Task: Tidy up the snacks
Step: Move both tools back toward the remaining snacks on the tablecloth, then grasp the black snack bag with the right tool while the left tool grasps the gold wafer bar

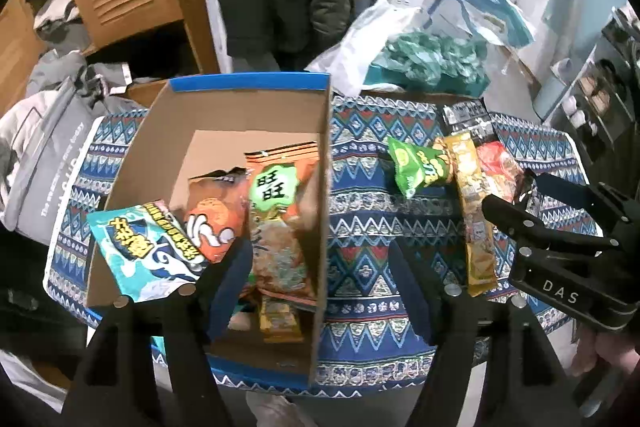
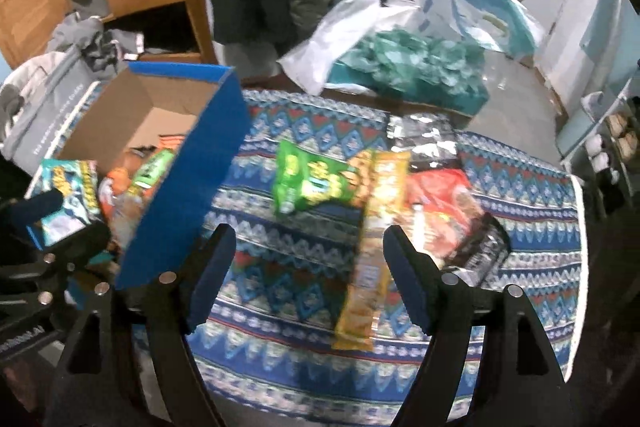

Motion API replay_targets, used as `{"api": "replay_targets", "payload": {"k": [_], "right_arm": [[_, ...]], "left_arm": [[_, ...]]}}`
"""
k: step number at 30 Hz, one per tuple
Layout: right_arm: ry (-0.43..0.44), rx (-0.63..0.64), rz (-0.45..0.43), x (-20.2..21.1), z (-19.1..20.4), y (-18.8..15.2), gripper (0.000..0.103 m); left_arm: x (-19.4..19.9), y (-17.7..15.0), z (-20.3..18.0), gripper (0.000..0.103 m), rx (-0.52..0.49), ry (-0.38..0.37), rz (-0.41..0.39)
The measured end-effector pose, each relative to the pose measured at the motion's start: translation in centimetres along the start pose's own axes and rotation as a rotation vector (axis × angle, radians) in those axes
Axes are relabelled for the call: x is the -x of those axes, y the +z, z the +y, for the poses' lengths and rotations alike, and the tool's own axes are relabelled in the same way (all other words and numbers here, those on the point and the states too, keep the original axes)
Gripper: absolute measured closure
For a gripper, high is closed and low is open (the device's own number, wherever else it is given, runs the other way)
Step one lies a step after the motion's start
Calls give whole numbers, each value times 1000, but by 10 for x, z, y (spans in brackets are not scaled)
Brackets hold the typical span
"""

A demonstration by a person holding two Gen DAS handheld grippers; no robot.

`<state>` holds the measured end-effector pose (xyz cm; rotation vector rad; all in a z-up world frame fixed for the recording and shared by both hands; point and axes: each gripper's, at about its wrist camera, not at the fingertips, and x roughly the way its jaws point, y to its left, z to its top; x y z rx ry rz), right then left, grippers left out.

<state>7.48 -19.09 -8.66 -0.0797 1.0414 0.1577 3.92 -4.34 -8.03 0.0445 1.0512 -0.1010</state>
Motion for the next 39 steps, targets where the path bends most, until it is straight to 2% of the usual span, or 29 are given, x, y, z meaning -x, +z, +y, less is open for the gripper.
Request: {"api": "replay_targets", "payload": {"k": [14, 23, 29, 35, 39], "right_arm": [[-91, -90, 79, -21, -77, -34, 27], [-128, -176, 170, -37, -142, -45, 27], [-101, -283, 219, -51, -186, -42, 26], [-47, -445, 255, -76, -225, -44, 26], [-36, -517, 268, -91, -237, -50, 26]], "left_arm": [[-26, 11, -62, 29, -57, -6, 56], [-54, 23, -95, 27, -16, -65, 134], [-74, 27, -116, 27, -22, -66, 168], [-93, 31, -129, 27, -8, -76, 200], [-106, 35, -140, 26, 0, -81, 209]]}}
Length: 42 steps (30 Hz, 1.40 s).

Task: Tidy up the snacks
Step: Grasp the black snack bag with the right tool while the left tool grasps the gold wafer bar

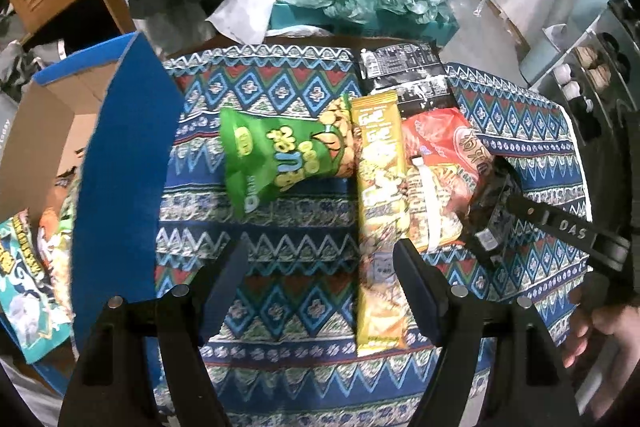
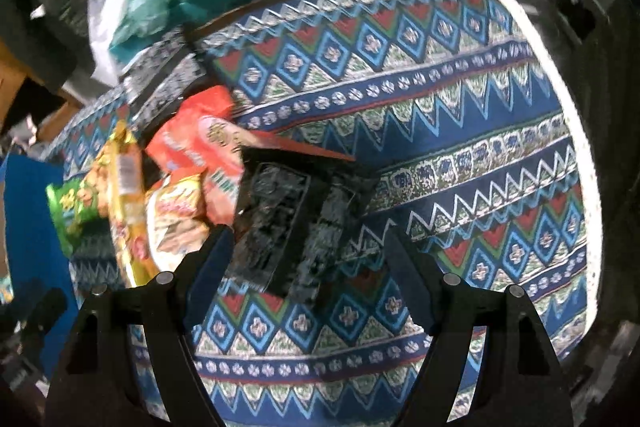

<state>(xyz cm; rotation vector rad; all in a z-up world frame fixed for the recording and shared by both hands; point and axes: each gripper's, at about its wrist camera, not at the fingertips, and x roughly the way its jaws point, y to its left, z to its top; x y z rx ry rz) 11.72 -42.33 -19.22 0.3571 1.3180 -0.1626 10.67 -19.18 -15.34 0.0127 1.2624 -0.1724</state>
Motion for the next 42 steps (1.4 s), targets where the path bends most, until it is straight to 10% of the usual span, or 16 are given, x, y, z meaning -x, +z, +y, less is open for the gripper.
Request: {"api": "replay_targets", "payload": {"k": [19, 30, 42], "right_arm": [[16, 77, 25, -43, 19, 0, 34], [-151, 287, 22, -35, 24, -38, 41], [-141, 238, -9, -44, 17, -39, 41]], "left_arm": [[-57, 6, -23, 26, 50, -36, 107], [-72, 3, -26, 27, 66, -76, 119], [-84, -11, -30, 71, 10, -123, 137]]}}
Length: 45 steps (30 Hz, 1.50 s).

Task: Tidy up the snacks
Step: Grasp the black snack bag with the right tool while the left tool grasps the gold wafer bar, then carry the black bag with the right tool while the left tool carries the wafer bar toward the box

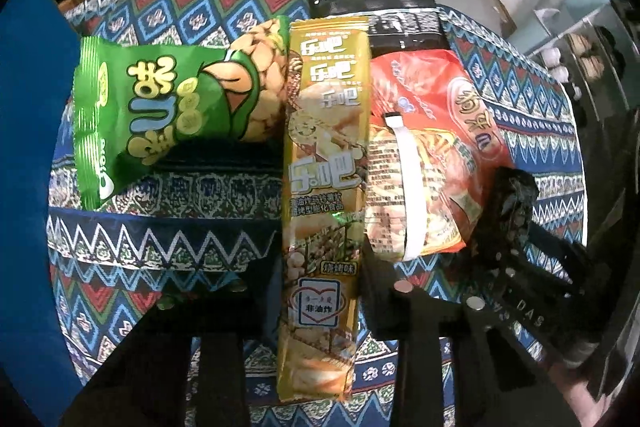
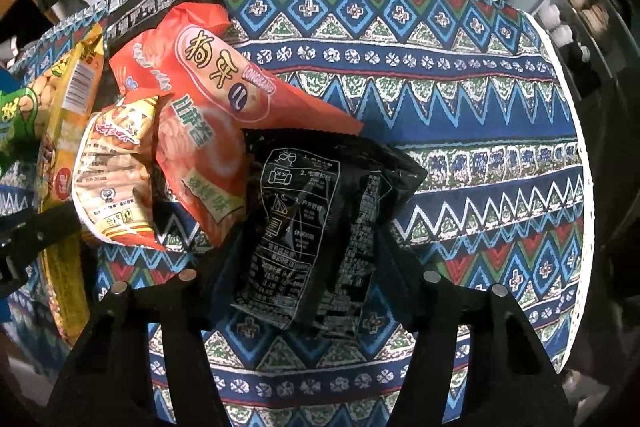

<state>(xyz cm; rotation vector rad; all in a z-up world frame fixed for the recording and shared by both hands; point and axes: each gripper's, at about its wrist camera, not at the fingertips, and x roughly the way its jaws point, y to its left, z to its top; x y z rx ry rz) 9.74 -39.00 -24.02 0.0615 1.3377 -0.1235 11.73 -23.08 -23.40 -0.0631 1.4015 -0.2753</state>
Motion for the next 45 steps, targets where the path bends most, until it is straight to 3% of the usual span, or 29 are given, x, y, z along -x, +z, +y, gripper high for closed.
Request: {"api": "replay_targets", "payload": {"k": [14, 26, 45], "right_arm": [[-4, 31, -101, 60, -3, -5, 41], [41, 134, -178, 102, 46, -7, 41], [128, 278, -258, 158, 125, -7, 41]], "left_arm": [[58, -21, 6, 71, -79, 34, -112], [110, -42, 24, 71, -103, 31, -214], [185, -62, 92, 71, -50, 76, -336]]}}
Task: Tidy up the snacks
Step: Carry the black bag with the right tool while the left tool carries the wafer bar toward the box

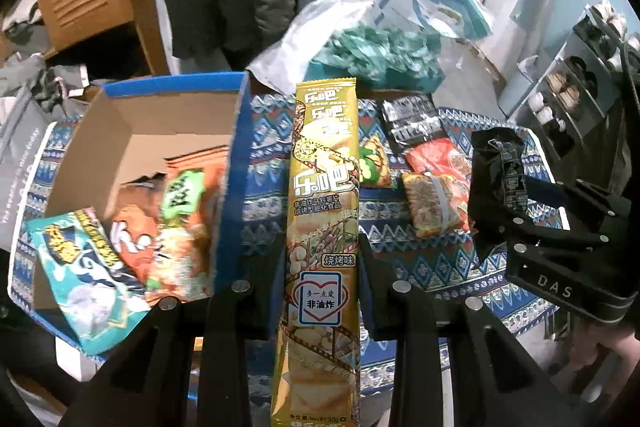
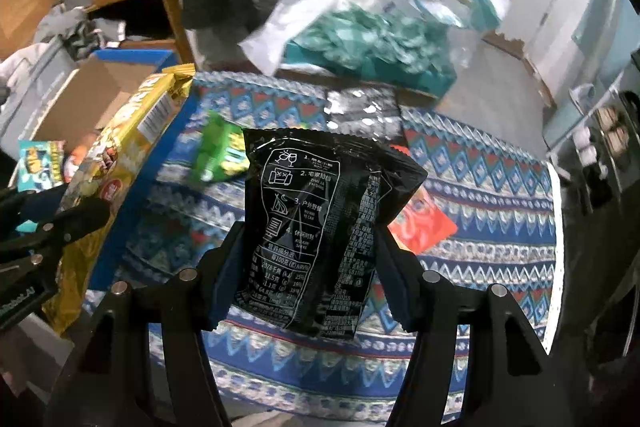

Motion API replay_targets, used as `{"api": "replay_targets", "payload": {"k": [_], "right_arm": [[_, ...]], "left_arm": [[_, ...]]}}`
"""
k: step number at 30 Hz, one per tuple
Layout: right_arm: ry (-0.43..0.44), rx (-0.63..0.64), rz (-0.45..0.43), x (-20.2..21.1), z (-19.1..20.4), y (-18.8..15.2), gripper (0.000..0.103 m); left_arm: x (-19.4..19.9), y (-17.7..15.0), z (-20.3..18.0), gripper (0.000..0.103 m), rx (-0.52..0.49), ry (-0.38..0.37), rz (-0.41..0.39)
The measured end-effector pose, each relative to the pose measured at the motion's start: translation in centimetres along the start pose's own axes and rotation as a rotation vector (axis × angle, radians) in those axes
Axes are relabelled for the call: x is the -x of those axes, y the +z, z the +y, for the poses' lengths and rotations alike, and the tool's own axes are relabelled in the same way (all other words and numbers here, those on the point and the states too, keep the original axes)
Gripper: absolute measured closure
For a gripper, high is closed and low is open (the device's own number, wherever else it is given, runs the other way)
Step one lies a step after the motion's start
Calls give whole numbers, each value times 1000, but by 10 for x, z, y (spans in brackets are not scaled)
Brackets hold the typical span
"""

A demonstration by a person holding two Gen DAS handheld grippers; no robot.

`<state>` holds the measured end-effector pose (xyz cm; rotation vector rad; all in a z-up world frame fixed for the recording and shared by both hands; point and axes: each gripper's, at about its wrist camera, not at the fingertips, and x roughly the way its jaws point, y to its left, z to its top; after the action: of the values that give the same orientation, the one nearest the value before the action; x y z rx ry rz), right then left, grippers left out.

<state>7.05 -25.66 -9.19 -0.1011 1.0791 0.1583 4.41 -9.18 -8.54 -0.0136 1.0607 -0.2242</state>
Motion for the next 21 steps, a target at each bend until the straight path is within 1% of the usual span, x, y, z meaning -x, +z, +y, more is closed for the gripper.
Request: {"api": "replay_targets", "payload": {"k": [3, 12, 21], "right_arm": [[24, 23, -13, 6, 17, 7, 41], [79, 98, -30, 10, 68, 27, 41], [128, 160, -29, 5, 117, 46, 41]], "left_arm": [[10, 1, 12, 71, 14, -7, -16], [28, 2, 47, 71, 59, 4, -51], [36, 5, 95, 71, 139, 38, -80]]}}
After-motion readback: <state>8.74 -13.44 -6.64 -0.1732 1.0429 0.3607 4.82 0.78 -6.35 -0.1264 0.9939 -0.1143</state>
